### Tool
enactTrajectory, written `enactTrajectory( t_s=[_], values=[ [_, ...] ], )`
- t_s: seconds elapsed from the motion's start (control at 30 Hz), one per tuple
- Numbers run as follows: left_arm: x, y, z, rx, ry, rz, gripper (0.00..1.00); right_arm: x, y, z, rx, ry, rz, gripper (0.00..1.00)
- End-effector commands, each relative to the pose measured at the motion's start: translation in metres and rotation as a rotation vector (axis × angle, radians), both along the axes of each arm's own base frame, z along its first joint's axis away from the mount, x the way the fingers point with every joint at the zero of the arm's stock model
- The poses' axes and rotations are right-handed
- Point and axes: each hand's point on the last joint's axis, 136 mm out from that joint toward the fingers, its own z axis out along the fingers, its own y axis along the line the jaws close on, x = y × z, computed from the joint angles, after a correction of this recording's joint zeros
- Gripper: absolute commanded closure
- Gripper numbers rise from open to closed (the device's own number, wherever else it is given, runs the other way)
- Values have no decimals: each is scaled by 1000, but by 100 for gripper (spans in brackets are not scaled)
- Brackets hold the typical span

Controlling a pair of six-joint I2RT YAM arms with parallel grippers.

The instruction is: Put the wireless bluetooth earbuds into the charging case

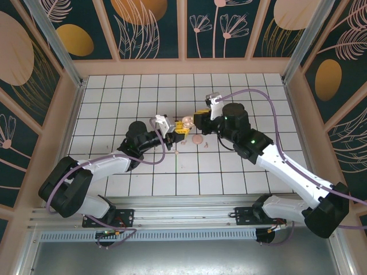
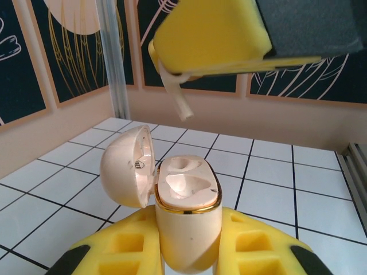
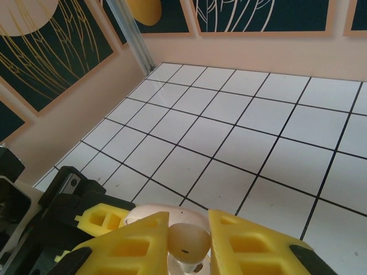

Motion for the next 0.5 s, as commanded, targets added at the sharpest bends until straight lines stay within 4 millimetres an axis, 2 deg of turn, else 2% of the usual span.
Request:
enactTrajectory(
  t_s=[0.0, 0.47],
  values=[
    [-4, -3, 26, -65, -49, -23, 88, -2, 7, 3, 12, -33, 27, 78],
    [-7, -1, 37, -92, -64, -26, 88, -4, 9, -6, 1, -10, 46, 78]
  ],
)
